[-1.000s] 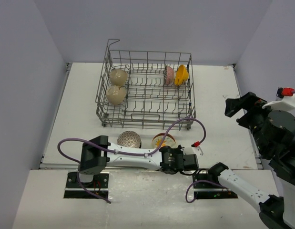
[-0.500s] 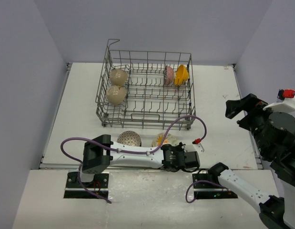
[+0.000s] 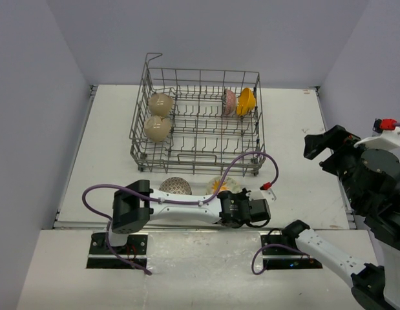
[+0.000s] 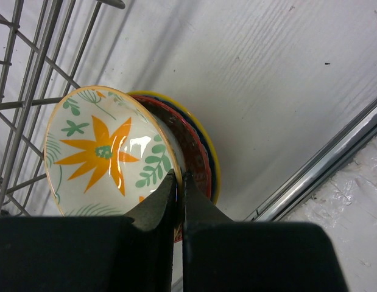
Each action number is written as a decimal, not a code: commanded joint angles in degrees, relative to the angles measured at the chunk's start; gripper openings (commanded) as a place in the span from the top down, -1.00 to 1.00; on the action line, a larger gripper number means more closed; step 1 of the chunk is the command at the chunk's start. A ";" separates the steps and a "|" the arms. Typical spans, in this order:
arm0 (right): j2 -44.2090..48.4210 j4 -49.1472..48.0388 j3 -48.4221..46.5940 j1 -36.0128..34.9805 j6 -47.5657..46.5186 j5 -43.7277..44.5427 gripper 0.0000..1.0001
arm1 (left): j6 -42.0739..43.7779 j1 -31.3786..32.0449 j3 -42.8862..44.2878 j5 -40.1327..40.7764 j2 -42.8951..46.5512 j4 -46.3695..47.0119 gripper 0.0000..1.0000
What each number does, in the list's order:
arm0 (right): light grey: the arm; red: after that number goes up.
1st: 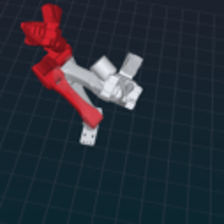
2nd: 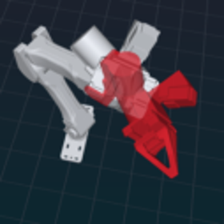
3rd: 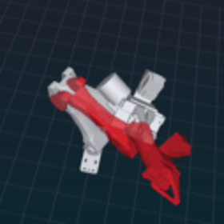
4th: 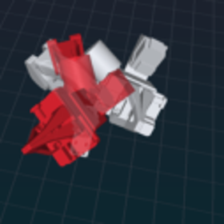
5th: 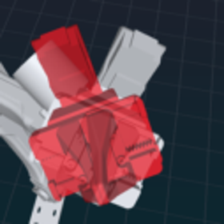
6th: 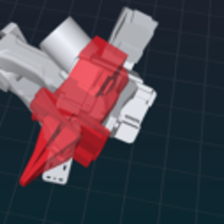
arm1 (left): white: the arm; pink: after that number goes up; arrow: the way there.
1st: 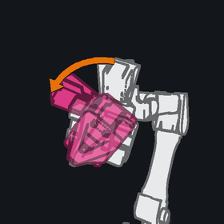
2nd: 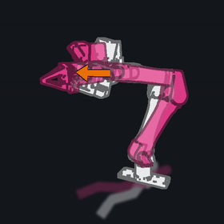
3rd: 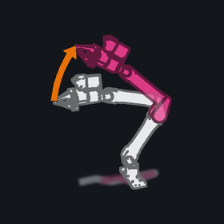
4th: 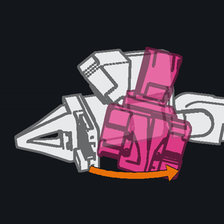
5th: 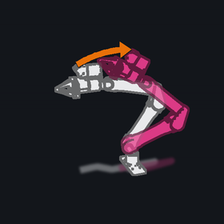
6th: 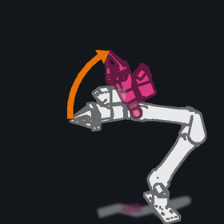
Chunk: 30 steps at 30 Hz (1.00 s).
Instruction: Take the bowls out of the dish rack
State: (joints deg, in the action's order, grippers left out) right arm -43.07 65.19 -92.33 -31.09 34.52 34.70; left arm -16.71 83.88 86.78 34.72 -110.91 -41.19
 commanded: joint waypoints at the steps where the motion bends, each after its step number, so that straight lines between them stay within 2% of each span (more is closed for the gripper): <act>1: -1.05 -0.33 -0.13 0.07 -0.16 -0.68 -0.98 | 0.80 -0.56 0.93 1.32 0.70 1.64 1.00; 8: -0.96 -1.20 0.40 0.15 -0.59 -1.04 -0.98 | -0.52 -0.56 -0.65 0.88 -0.27 0.32 1.00; 9: -1.23 -1.29 0.31 0.07 -0.86 -0.95 -0.98 | -0.69 -0.56 -0.39 0.61 -0.27 -0.03 0.94; 10: -1.31 -1.38 0.23 0.07 -0.95 -1.03 -0.98 | -0.87 -0.56 0.05 0.61 -0.18 -0.21 0.79; 11: -1.32 -1.38 0.14 0.07 -0.95 -1.04 -0.98 | -1.04 -0.56 0.14 0.61 0.34 -0.38 0.46; 13: -1.49 -1.55 0.23 0.07 -1.04 -1.04 -0.98 | -1.13 -0.56 0.75 1.14 0.78 -0.91 0.19; 15: -1.40 -1.90 0.49 0.15 -1.04 -1.12 -0.98 | -1.48 -0.56 1.89 1.40 1.14 -2.22 0.07; 16: -1.49 -1.99 0.58 0.07 -1.12 -1.21 -0.98 | -1.57 -0.56 2.59 1.14 1.31 -3.45 -0.07; 19: -1.67 -2.17 0.66 0.07 -1.21 -1.21 -0.98 | -2.27 -0.56 7.50 0.88 1.84 -6.87 -0.31; 21: -1.67 -2.26 0.75 0.07 -1.30 -1.12 -0.98 | -2.71 -0.56 10.41 0.70 2.10 -9.42 -0.41; 23: -1.75 -2.61 0.75 0.15 -1.39 -1.12 -0.98 | -3.24 -0.56 13.92 0.26 2.89 -13.20 -0.72; 24: -1.93 -2.70 0.67 0.07 -1.65 -1.21 -0.97 | -3.07 -0.73 17.94 -0.17 3.24 -14.69 -0.96; 29: -3.51 -3.84 0.49 0.07 -2.27 -2.26 -0.98 | -2.19 -4.67 32.19 -4.47 2.55 -19.27 -1.00; 30: -3.69 -3.93 0.31 0.07 -2.44 -2.61 -0.98 | -2.27 -5.73 37.35 -5.36 1.85 -20.24 -1.00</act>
State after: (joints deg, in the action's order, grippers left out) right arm -44.97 63.99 -91.70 -31.09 33.32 33.26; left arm -18.85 81.78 114.48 31.81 -111.20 -56.84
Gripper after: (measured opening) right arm 0.987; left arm 0.997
